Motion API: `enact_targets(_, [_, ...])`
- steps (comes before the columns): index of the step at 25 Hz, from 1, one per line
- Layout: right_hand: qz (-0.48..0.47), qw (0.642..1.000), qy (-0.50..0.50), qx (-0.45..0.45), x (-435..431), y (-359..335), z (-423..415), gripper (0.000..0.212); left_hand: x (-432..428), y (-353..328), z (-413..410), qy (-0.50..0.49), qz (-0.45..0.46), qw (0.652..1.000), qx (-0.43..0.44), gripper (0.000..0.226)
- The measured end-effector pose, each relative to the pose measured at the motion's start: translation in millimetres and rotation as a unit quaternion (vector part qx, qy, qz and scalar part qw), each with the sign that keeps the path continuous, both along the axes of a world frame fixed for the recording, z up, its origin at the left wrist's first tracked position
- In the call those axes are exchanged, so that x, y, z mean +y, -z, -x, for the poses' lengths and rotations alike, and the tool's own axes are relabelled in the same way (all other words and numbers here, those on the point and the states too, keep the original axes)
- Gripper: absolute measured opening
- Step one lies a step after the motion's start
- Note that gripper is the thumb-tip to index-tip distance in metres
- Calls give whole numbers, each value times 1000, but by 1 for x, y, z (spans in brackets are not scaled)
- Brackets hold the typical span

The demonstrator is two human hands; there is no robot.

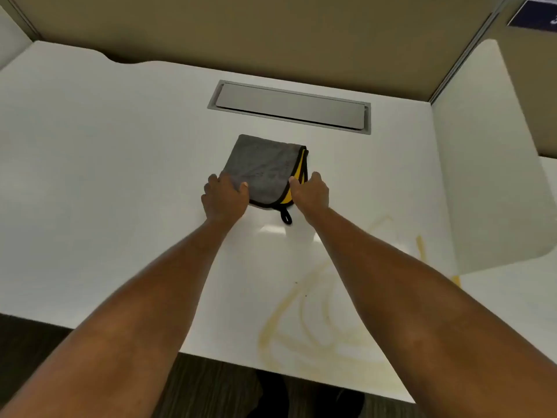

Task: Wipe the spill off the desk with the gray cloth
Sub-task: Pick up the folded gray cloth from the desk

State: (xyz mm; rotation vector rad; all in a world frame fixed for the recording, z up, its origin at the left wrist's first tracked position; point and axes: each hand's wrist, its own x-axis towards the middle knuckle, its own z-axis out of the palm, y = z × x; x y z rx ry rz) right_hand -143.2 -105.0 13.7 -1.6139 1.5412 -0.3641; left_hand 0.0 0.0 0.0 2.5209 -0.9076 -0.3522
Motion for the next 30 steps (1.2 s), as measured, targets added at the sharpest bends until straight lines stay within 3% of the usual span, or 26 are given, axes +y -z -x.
enact_targets(6, [-48, 996, 17, 69, -11, 2, -38, 68, -19, 6, -33, -24, 1, 999, 38, 43])
enact_targets(12, [0, 991, -29, 128, 4, 9, -30, 43, -18, 9, -40, -39, -28, 993, 104, 22])
enact_targets(19, [-10, 987, -102, 125, 54, 5, 29, 43, 40, 7, 14, -117, -22, 978, 172, 41])
enact_targets(22, [-30, 988, -112, 101, 79, 5, 63, 33, 73, 4, 48, -135, -21, 970, 199, 13])
enact_targets(24, [-45, 989, -121, 77, 95, 2, 89, 13, 98, -2, 74, -156, 0, 957, 243, 15])
enact_targets(27, [-86, 990, -114, 10, 114, -5, 126, 28, 130, -19, 111, -217, 69, 915, 334, 14])
enact_targets(30, [-136, 985, -79, -66, 125, -24, 154, 22, 155, -37, 140, -247, 127, 868, 412, 13])
